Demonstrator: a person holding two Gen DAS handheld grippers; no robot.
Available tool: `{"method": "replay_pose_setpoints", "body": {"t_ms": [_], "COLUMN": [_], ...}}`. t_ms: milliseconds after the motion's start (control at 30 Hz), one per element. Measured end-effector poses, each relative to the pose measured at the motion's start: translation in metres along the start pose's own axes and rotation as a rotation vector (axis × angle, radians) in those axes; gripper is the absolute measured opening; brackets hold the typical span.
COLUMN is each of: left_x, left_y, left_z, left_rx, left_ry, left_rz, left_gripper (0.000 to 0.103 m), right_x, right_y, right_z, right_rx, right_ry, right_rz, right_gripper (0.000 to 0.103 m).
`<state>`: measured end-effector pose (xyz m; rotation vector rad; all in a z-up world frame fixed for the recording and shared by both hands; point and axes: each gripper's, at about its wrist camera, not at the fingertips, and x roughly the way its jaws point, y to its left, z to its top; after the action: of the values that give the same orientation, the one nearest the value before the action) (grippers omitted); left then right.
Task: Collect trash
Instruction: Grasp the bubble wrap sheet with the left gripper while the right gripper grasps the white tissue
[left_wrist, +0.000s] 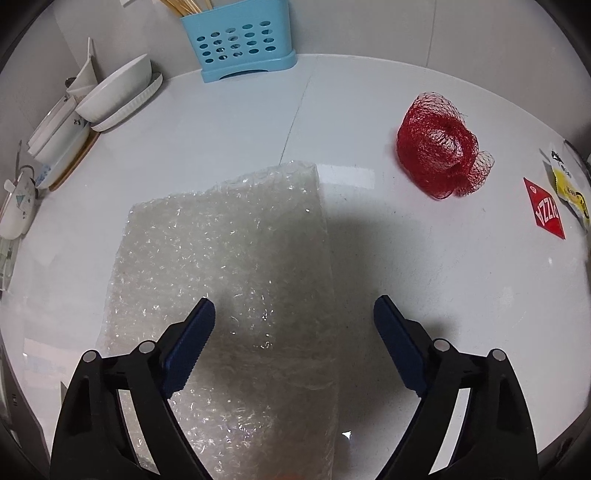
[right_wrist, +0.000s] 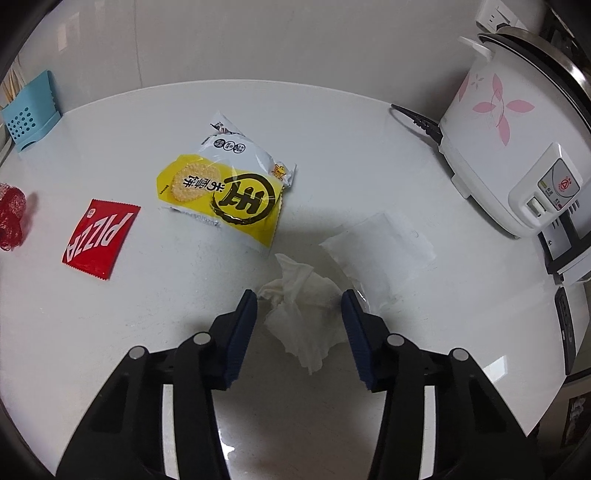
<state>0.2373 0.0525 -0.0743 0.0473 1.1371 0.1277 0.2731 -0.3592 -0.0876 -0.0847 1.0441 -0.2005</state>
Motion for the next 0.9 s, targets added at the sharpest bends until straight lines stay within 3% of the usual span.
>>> {"method": "replay_pose_setpoints", "body": {"t_ms": [167,300,467,533,600,900], "left_x": [-0.001,-0.003,-0.007,-0.009,-0.012,-0.018], "left_y": [0.001,0.004,0.006,0.004,0.000,-0.008], "left_z": [-0.001,-0.002,-0.003,-0.003,-0.003,-0.009], "left_rx": [-0.029,-0.061,-0.069,-0.067,-0.060,-0.033], "left_ry": [0.001,-0.003,-0.009,-0.006,-0.003,-0.015], "left_rz": [-0.009,0.000,-0.025,-0.046,-0.046,-0.058], "left_gripper": [0.075,0.056,0.043,0.023,0.014,0.006], "right_x": [0.000,0.000,0.000,-0.001,-0.001,-0.007], "right_y": [0.002,0.002,0.000,-0.002,-0.004,-0.005], "right_z": [0.000,-0.001,-0.002,-0.002,-0.002,-0.007], "right_rx": [0.005,0.011,0.028,0.043,0.044,0.042], "right_ry": [0.009,0.010,0.005,0.004,0.003,-0.011], "right_rz": [0.001,0.004,0.010,0.018,0.022,0.021], "right_gripper": [0.035,0.026,0.021,0.020,0.019,0.019]}}
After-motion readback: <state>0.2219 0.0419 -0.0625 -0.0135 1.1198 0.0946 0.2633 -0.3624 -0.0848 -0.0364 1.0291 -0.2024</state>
